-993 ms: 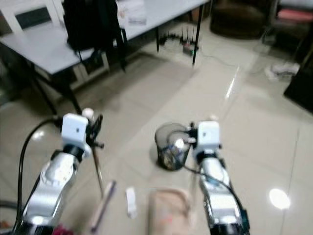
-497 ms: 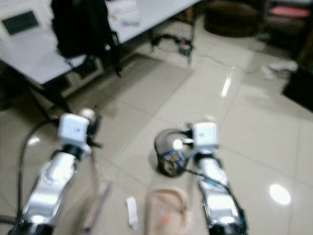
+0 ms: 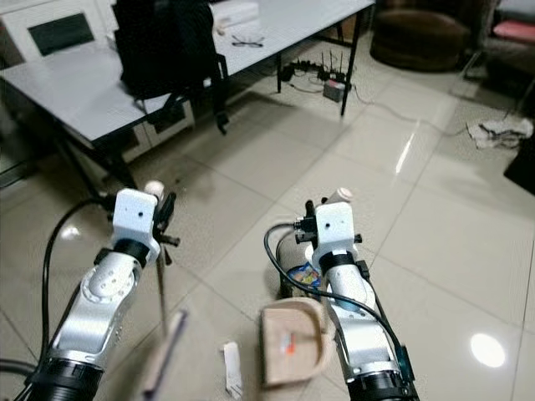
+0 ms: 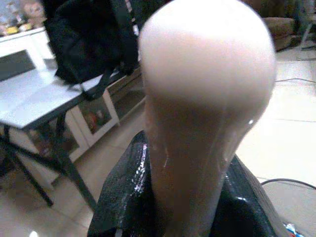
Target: Sweep floor
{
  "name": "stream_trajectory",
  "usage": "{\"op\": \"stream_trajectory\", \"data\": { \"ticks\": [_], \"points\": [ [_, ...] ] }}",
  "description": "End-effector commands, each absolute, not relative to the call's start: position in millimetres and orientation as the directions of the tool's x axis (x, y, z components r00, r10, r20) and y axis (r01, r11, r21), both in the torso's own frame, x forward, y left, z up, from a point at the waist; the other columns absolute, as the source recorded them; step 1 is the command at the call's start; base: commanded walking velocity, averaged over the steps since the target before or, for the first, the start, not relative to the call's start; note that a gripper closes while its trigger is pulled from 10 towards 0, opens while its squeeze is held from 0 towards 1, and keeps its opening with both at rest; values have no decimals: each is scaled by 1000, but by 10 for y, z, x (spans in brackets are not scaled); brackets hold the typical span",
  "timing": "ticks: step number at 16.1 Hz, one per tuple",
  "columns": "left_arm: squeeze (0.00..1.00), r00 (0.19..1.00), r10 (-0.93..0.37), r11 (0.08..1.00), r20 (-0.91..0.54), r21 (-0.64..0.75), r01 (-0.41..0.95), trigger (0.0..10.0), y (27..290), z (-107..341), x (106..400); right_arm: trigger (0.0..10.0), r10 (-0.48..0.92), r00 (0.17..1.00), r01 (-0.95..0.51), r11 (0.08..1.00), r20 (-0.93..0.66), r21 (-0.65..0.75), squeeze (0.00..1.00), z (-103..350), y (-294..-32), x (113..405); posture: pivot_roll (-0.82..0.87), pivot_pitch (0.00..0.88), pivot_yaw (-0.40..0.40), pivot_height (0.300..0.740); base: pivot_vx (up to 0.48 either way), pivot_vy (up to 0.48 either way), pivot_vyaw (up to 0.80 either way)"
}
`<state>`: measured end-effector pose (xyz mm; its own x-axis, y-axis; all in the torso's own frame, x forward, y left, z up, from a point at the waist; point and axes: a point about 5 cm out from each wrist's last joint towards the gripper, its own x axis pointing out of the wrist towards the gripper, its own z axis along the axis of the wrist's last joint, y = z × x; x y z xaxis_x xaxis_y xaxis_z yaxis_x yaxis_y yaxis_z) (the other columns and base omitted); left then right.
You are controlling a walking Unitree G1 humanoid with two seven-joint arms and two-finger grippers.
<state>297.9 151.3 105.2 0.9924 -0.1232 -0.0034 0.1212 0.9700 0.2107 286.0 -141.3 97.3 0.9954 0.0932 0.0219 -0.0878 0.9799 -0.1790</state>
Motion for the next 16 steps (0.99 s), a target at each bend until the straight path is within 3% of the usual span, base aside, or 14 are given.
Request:
{"op": "stream_trajectory", "data": {
  "ticks": [1,16],
  "points": [
    [0,994,-107,966,37,242,95,10000,1523,1117,3025,10000,93,994,-82,979,55,-184,0,1006,-1405,2865,-82,0,53,740,0,0,0],
    [0,994,59,981,93,181,-75,10000,1550,1048,3298,10000,159,981,-137,972,108,-189,0,920,-1088,3163,-12,213,48,740,0,0,0]
  ]
}}
